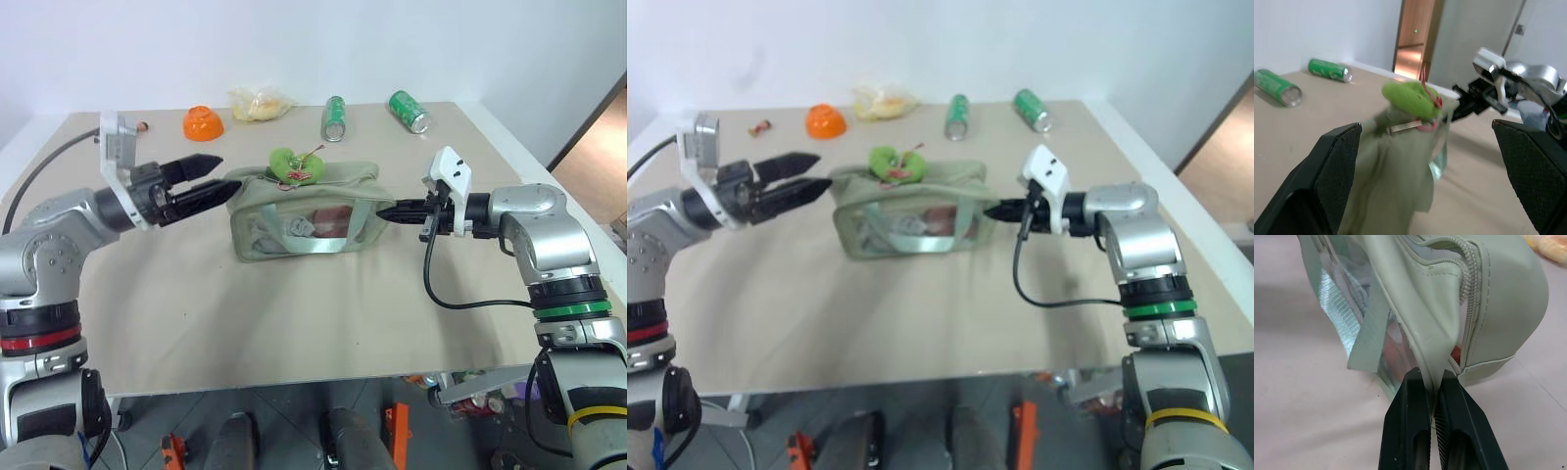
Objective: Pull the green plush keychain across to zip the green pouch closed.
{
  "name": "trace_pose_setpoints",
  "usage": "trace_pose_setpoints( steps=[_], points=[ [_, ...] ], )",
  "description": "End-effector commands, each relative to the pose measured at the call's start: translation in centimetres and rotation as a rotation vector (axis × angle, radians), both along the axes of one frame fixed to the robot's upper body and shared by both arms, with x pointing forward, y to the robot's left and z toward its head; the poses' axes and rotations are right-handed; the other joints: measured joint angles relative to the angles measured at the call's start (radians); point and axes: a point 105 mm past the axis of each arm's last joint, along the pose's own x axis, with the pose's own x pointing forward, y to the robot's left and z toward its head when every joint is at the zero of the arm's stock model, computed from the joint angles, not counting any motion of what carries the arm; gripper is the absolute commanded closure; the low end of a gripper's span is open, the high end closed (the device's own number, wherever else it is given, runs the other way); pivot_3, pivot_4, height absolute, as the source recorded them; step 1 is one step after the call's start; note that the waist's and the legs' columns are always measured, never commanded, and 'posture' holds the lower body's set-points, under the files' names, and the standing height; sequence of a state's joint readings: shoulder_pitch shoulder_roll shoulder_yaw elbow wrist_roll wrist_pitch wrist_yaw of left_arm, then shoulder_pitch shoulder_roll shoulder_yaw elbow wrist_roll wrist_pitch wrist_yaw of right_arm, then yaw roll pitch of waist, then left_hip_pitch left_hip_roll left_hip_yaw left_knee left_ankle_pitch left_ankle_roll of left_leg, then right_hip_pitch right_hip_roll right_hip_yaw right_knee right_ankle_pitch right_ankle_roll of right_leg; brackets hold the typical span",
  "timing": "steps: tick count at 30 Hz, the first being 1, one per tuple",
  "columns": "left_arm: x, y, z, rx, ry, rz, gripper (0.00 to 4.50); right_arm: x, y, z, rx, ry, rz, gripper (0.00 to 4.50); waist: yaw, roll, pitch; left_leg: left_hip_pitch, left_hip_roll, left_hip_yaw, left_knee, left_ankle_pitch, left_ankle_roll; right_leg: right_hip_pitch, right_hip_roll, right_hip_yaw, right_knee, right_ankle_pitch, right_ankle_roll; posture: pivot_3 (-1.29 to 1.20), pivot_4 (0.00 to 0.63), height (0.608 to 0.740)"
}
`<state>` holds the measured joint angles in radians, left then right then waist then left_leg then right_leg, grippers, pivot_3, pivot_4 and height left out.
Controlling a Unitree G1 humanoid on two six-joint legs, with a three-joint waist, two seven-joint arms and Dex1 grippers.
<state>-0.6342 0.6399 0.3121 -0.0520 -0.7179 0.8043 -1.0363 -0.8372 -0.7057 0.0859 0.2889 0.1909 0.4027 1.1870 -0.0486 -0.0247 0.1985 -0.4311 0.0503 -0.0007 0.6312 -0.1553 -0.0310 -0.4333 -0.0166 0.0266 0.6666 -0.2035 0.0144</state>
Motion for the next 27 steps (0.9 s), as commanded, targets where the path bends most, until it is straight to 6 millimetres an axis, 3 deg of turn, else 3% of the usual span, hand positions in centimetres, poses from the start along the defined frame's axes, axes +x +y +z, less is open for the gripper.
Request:
trace_pose_setpoints(
  steps=[1,7,18,27],
  points=[
    [0.0,0.2,-0.7,0.054,-0.004,0.028,0.07,-0.1,0.2,-0.3,-0.022,0.014,0.013,4.5,0.001,0.0,0.0,0.0,0.0,0.0,0.0,0.0,0.0,0.0,0.0,0.0,0.0,0.0,0.0,0.0,0.15,0.74],
    [0.8,-0.3,-3.0,0.106,0.038,0.044,0.07,-0.2,0.2,-0.2,-0.022,0.013,0.016,4.5,0.001,-0.001,0.0,0.0,0.0,0.001,0.0,0.0,0.0,0.0,0.0,0.001,0.0,0.0,-0.001,0.0,0.15,0.74],
    [2.9,-1.3,-3.7,0.129,0.017,0.065,0.07,-0.3,0.0,-0.2,-0.025,0.01,0.007,4.5,0.002,-0.001,0.0,0.0,0.0,0.001,0.0,0.0,0.0,-0.001,0.0,0.001,0.0,0.0,-0.001,0.0,0.15,0.74],
    [3.1,-2.4,-3.5,0.096,0.004,0.035,2.98,-0.3,-0.1,-0.2,-0.029,0.01,0.0,4.5,0.002,-0.001,0.0,-0.001,0.0,0.001,-0.001,0.0,0.0,-0.001,0.0,0.001,-0.001,0.0,-0.001,0.0,0.15,0.74]
  ],
)
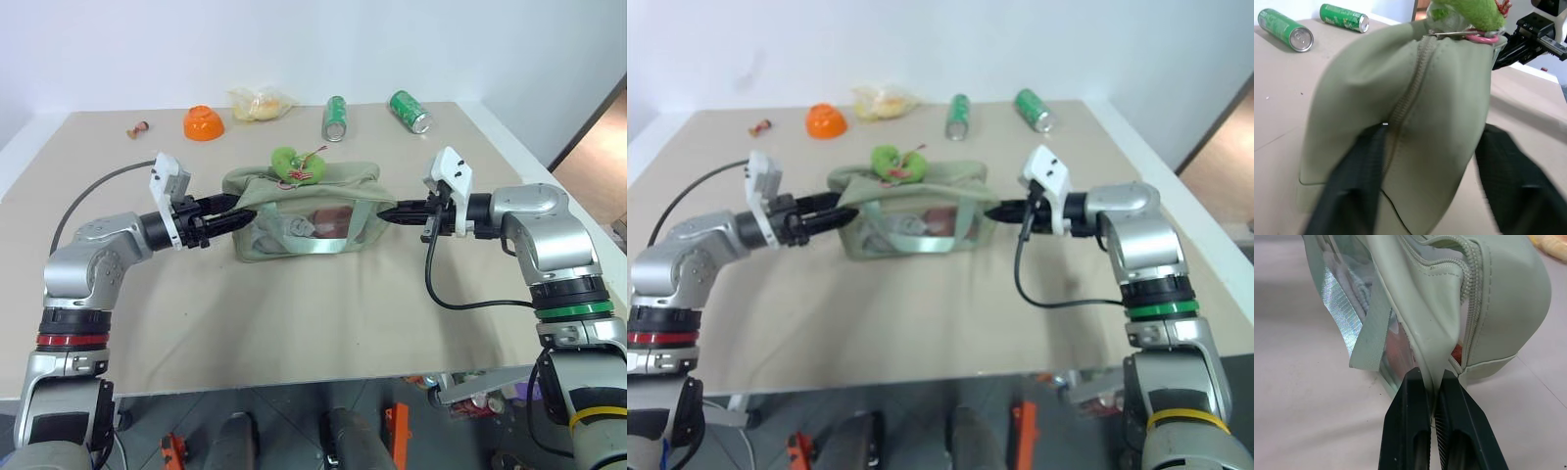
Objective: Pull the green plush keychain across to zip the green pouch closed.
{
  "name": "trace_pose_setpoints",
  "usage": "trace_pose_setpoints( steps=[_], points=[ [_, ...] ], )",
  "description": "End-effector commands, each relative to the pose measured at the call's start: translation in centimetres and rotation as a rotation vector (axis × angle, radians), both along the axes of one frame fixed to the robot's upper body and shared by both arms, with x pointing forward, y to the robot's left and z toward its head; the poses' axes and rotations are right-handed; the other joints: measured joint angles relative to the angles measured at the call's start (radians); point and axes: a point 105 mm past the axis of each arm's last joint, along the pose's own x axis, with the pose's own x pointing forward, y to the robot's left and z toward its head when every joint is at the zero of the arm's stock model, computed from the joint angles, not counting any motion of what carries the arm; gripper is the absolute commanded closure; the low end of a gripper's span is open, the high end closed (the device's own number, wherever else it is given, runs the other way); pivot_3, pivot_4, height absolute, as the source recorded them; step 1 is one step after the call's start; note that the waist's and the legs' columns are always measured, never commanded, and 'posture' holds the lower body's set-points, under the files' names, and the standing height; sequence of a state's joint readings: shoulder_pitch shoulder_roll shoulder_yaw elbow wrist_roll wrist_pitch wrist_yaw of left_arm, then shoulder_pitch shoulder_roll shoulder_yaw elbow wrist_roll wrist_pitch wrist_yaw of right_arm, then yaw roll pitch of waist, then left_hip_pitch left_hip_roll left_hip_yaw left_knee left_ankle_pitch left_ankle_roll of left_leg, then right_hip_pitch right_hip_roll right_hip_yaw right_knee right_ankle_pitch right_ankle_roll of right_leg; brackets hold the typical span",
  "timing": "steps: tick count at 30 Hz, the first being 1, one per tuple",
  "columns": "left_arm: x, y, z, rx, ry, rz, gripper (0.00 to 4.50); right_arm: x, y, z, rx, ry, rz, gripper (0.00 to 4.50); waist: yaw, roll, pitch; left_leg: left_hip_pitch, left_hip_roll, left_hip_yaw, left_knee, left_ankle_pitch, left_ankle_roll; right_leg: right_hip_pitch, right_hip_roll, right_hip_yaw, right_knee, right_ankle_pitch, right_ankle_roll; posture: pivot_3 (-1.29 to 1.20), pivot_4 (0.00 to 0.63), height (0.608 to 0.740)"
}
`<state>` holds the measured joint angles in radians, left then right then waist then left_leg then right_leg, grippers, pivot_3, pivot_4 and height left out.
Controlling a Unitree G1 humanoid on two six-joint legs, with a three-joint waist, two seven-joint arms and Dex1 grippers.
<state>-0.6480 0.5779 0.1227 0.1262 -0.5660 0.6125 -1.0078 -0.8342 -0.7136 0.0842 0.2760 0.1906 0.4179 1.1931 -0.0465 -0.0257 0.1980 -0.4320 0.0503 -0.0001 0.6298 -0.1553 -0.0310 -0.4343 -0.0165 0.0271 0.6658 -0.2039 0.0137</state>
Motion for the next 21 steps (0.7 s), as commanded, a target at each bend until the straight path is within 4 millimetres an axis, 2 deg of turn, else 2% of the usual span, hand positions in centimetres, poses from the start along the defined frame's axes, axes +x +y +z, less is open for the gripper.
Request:
trace_pose_setpoints(
  steps=[1,4,5,9,12,14,16,21],
  points=[
    [-0.2,-0.6,1.3,-0.004,-0.06,-0.022,3.28,-0.2,0.0,-0.2,-0.023,0.004,0.002,4.5,0.0,0.0,0.0,0.0,0.0,0.0,0.0,0.0,0.0,0.0,0.0,0.0,0.0,0.0,0.0,0.0,0.15,0.74],
    [-0.4,-0.7,1.1,-0.001,-0.056,-0.034,4.35,-0.2,0.0,-0.3,-0.023,0.005,0.003,4.5,0.0,0.0,0.0,0.0,0.0,0.0,0.0,0.0,0.0,0.0,0.0,0.0,0.0,0.0,0.0,0.0,0.15,0.74],
    [-0.5,-0.7,1.0,0.003,-0.053,-0.038,4.48,-0.2,0.0,-0.3,-0.022,0.006,0.004,4.5,0.0,0.0,0.0,0.0,0.0,0.0,0.0,0.0,0.0,0.0,0.0,0.0,0.0,0.0,0.0,0.0,0.15,0.74],
    [-0.7,-0.6,0.6,0.012,-0.032,-0.04,4.48,-0.2,0.1,-0.3,-0.022,0.007,0.007,4.5,0.0,0.0,0.0,0.0,0.0,0.0,0.0,0.0,0.0,0.0,0.0,0.0,0.0,0.0,0.0,0.0,0.15,0.74],
    [-0.7,-0.5,0.4,0.012,-0.029,-0.035,4.48,-0.2,0.1,0.4,0.014,-0.006,0.015,4.5,0.0,0.0,0.0,0.0,0.0,0.0,0.0,0.0,0.0,0.0,0.0,0.0,0.0,0.0,0.0,0.0,0.15,0.74],
    [-0.8,-0.5,0.3,0.012,-0.028,-0.032,4.5,0.3,-0.1,1.4,0.074,-0.006,-0.017,3.78,0.0,0.0,0.0,0.0,0.0,0.0,0.0,0.0,0.0,0.0,0.0,0.0,0.0,0.0,0.0,0.0,0.15,0.74],
    [-0.8,-0.5,0.2,0.012,-0.026,-0.03,4.5,-0.2,-0.2,2.3,0.093,-0.012,0.008,3.08,0.0,0.0,0.0,0.0,0.0,0.0,0.0,0.0,0.0,0.0,0.0,0.0,0.0,0.0,0.0,0.0,0.15,0.74],
    [-0.7,-0.5,0.1,0.01,-0.025,-0.024,4.5,-0.3,-1.3,3.0,0.084,-0.021,-0.01,1.4,0.001,0.0,0.0,-0.004,0.0,0.0,0.0,0.0,0.0,-0.003,0.0,0.0,-0.001,0.0,0.0,0.0,0.15,0.74]
  ],
)
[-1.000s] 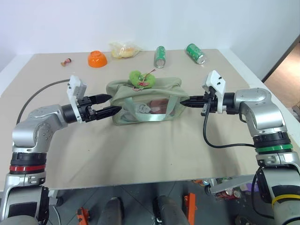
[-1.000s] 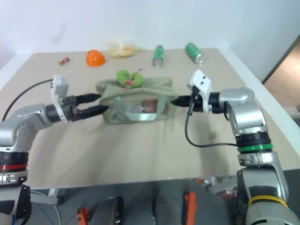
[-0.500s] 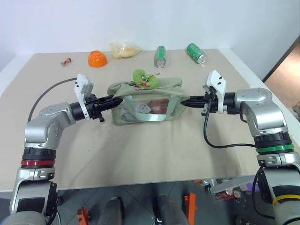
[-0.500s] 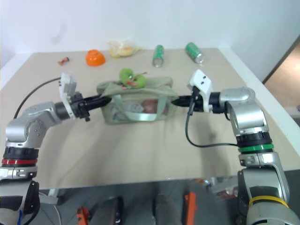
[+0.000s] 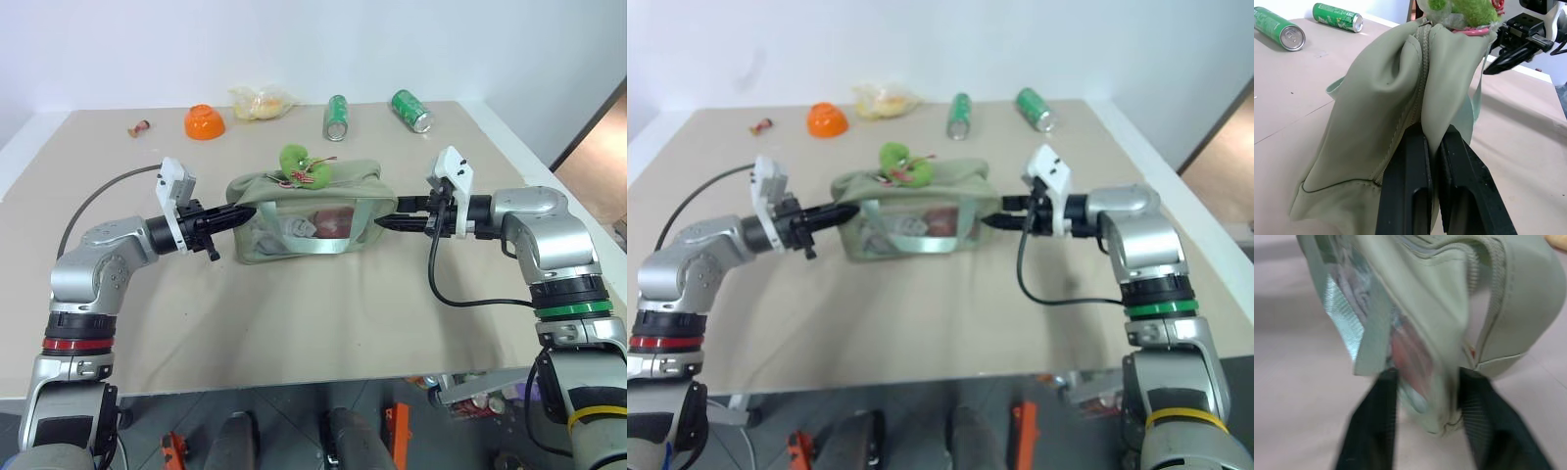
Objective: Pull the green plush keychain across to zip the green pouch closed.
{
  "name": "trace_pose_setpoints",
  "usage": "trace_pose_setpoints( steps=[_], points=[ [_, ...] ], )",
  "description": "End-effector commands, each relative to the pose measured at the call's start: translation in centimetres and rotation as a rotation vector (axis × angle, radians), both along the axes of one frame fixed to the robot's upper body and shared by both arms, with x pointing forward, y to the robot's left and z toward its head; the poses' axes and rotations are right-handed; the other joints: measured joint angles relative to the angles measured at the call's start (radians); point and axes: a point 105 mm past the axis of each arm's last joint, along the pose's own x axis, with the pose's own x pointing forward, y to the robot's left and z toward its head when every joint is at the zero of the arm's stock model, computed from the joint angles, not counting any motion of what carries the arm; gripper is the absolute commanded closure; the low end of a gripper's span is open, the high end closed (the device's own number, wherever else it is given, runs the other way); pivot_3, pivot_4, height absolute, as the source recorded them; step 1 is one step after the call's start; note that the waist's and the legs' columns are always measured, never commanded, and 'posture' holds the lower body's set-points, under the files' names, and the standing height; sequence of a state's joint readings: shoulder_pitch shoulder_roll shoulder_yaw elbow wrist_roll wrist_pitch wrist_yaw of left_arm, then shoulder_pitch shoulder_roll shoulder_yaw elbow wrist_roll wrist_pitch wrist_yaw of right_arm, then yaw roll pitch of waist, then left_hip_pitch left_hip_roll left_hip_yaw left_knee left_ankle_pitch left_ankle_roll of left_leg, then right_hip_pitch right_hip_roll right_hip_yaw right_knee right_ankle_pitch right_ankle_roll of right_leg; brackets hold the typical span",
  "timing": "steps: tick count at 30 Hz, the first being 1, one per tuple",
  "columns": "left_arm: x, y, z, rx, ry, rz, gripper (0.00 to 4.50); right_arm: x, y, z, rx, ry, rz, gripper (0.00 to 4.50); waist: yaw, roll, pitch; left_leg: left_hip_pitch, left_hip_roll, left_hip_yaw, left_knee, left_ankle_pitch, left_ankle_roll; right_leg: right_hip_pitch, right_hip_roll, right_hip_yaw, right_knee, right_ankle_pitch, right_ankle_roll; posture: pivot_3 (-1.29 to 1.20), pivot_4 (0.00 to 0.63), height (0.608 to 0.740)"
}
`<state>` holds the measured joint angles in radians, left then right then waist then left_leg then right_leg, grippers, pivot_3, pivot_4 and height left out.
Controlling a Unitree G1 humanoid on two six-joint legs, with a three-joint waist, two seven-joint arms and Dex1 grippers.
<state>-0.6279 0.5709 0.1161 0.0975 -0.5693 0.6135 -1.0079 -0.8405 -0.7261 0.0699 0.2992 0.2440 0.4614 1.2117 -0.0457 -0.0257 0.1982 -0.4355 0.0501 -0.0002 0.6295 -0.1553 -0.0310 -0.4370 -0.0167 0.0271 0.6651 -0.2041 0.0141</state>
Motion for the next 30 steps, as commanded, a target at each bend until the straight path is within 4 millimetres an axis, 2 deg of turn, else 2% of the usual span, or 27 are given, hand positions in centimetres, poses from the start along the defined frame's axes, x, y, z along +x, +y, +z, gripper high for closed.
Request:
trace_pose_setpoints(
  steps=[1,3,7,9,11,13,18,20,23,30],
  points=[
    [-0.3,-0.1,0.4,0.006,-0.025,-0.006,4.5,-0.3,-1.2,2.9,0.019,-0.074,-0.012,1.02,0.0,0.0,0.0,0.0,0.0,0.0,0.0,0.0,0.0,0.0,0.0,0.0,0.0,0.0,0.0,0.0,0.15,0.74],
    [-0.3,-0.2,0.4,0.005,-0.028,-0.005,4.5,-0.3,-2.0,3.5,0.011,-0.095,-0.031,0.39,0.0,0.0,0.0,-0.001,0.0,0.0,0.0,0.0,0.0,-0.001,0.0,0.0,0.0,0.0,0.001,0.0,0.15,0.74],
    [-0.2,-0.2,0.4,0.003,-0.031,-0.003,4.5,0.6,-4.0,6.6,0.028,-0.206,-0.127,0.39,0.0,0.0,0.0,-0.001,0.0,0.0,0.0,0.0,0.0,-0.001,0.0,0.0,-0.001,0.0,0.0,0.0,0.15,0.74],
    [-0.3,-0.2,0.4,0.003,-0.032,-0.002,4.5,1.0,-4.3,8.1,0.059,-0.255,-0.153,0.39,0.0,0.0,0.0,-0.001,0.0,0.0,0.0,0.0,0.0,-0.001,0.0,0.0,-0.001,0.0,0.0,0.0,0.15,0.74],
    [-0.3,-0.1,0.4,0.004,-0.032,0.002,4.5,1.2,-2.9,10.4,0.122,-0.32,-0.133,0.39,-0.001,0.0,0.0,-0.001,0.0,0.0,0.0,0.0,0.0,-0.001,0.0,0.0,-0.001,0.0,0.0,0.0,0.15,0.74],
    [-0.3,0.0,0.4,0.004,-0.034,0.005,4.5,1.3,0.2,12.4,0.212,-0.342,-0.077,0.39,-0.005,0.0,0.0,-0.001,0.0,0.0,-0.001,0.0,0.0,-0.002,0.0,0.0,-0.001,0.0,0.0,0.0,0.15,0.74],
    [-0.2,-0.2,0.5,0.004,-0.037,0.006,4.5,0.5,7.3,12.6,0.205,-0.311,0.054,0.39,0.0,0.0,0.0,0.0,0.0,-0.001,-0.005,0.0,0.0,-0.002,0.001,0.0,0.0,0.002,0.003,0.0,0.15,0.74],
    [-0.2,-0.3,0.5,0.003,-0.039,0.005,4.5,0.0,9.4,12.5,0.182,-0.292,0.09,0.39,0.001,0.0,0.0,-0.001,0.0,-0.001,-0.005,0.0,0.0,-0.003,0.001,0.0,0.0,0.001,0.003,0.0,0.15,0.74],
    [-0.2,-0.3,0.6,0.0,-0.044,0.005,4.5,-0.4,10.9,12.3,0.152,-0.28,0.123,0.39,0.005,0.0,0.0,-0.003,0.0,0.0,-0.005,0.0,0.0,-0.004,0.0,0.0,-0.001,0.001,0.004,0.0,0.15,0.74],
    [-0.2,-0.4,0.5,-0.006,-0.046,0.006,4.5,0.0,12.8,11.9,0.122,-0.237,0.129,0.39,0.004,0.0,0.0,-0.002,0.0,0.0,-0.006,0.0,0.0,-0.004,0.0,-0.001,-0.001,0.001,0.003,0.0,0.15,0.74]
  ],
)
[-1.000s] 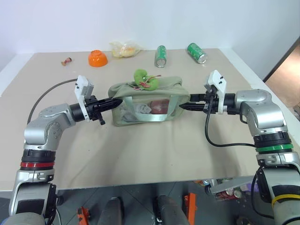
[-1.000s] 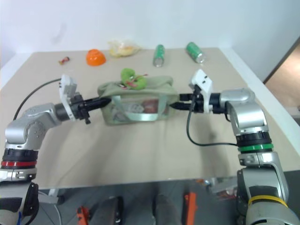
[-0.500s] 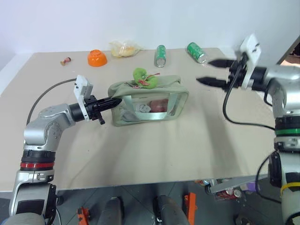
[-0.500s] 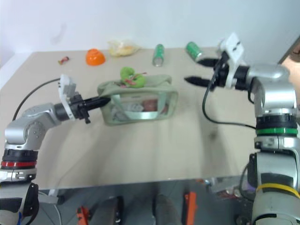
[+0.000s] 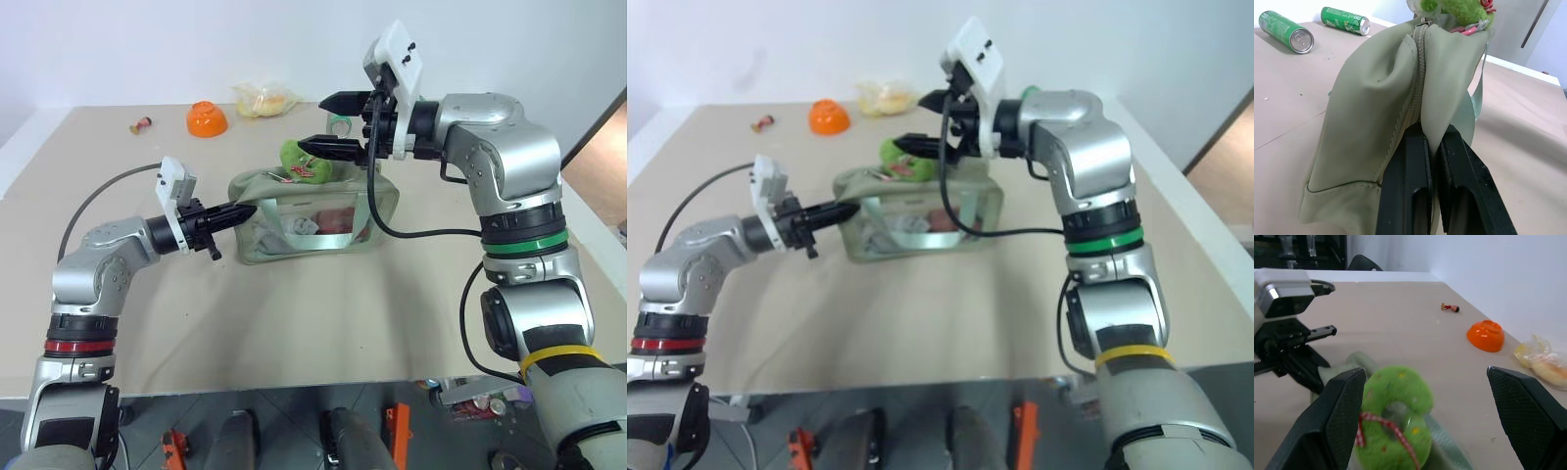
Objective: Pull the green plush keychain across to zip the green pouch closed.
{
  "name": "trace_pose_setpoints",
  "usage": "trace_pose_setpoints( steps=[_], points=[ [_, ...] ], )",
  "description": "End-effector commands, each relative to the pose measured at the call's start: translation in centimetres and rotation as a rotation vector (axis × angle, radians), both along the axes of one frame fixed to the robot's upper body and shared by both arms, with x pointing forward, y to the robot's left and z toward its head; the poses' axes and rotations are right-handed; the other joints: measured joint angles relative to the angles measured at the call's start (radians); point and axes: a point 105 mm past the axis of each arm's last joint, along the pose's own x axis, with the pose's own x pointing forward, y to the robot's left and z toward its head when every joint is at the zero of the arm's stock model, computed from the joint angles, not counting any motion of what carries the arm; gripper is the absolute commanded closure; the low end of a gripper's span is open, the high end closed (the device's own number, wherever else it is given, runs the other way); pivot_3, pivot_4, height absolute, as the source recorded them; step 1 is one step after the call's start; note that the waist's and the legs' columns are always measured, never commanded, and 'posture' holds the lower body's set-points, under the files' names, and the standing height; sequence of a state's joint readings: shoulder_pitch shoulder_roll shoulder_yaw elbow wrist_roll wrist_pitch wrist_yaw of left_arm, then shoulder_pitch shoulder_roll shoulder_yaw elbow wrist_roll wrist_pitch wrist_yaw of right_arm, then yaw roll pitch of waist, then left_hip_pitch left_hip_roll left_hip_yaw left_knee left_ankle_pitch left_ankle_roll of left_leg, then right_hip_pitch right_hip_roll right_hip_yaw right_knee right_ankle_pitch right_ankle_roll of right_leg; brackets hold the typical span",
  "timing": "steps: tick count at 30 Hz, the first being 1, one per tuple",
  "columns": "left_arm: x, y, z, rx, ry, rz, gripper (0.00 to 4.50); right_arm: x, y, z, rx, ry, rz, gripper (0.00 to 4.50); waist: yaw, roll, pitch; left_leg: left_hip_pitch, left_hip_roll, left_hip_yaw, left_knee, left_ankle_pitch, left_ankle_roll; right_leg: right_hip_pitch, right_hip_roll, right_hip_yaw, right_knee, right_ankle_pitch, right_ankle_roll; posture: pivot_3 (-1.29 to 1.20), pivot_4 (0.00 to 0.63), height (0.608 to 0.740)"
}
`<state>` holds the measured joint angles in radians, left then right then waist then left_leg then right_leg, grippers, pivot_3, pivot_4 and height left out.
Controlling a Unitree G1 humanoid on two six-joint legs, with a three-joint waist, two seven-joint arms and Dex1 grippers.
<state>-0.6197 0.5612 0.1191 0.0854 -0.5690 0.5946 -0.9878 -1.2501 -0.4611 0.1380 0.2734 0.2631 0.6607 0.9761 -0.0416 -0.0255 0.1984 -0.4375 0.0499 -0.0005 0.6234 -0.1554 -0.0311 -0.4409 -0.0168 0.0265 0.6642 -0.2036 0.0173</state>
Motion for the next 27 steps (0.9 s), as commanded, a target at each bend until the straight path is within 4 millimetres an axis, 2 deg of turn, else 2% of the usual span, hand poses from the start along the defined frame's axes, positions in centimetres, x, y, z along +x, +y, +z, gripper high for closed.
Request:
trace_pose_setpoints(
  steps=[1,6,18,21,23,27],
  points=[
    [-0.2,-0.3,0.3,0.0,-0.025,-0.008,4.5,-0.8,1.4,0.7,-0.025,-0.019,0.042,0.39,0.0,0.0,0.0,0.0,0.0,0.0,0.0,0.0,0.0,0.0,0.0,0.0,0.0,0.0,0.0,0.0,0.15,0.74],
    [-0.2,-0.3,0.3,-0.002,-0.028,-0.005,4.5,-1.1,2.5,-0.8,-0.074,0.001,0.071,0.39,0.0,0.0,0.0,0.0,0.0,0.0,0.0,0.0,0.0,0.0,0.0,0.0,0.0,0.0,0.0,0.0,0.15,0.74],
    [-0.1,-0.2,0.2,-0.006,-0.027,0.002,4.5,0.6,2.5,-3.3,-0.121,0.038,0.027,0.39,0.0,0.0,0.0,-0.001,0.0,0.0,0.0,0.0,0.0,0.0,0.0,-0.001,0.0,0.0,0.0,0.0,0.15,0.74],
    [-0.2,-0.3,0.1,-0.008,-0.026,0.002,4.5,0.9,2.4,-3.4,-0.122,0.038,0.016,1.23,0.0,0.0,0.0,0.0,0.0,0.0,0.0,0.0,0.0,0.0,0.0,-0.001,0.0,0.0,0.0,0.0,0.15,0.74],
    [-0.2,-0.3,0.1,-0.009,-0.026,0.002,4.5,1.0,2.3,-3.5,-0.122,0.038,0.012,2.0,0.0,0.0,0.0,0.0,0.0,0.0,0.0,0.0,0.0,0.0,0.0,-0.001,0.0,0.0,0.0,0.0,0.15,0.74],
    [-0.3,-0.3,0.1,-0.012,-0.026,0.003,4.5,1.1,2.3,-3.5,-0.122,0.034,0.01,3.27,0.0,0.0,0.0,0.0,0.0,0.0,0.0,0.0,0.0,0.0,0.0,-0.001,0.0,0.0,0.0,0.0,0.15,0.74]
  ],
)
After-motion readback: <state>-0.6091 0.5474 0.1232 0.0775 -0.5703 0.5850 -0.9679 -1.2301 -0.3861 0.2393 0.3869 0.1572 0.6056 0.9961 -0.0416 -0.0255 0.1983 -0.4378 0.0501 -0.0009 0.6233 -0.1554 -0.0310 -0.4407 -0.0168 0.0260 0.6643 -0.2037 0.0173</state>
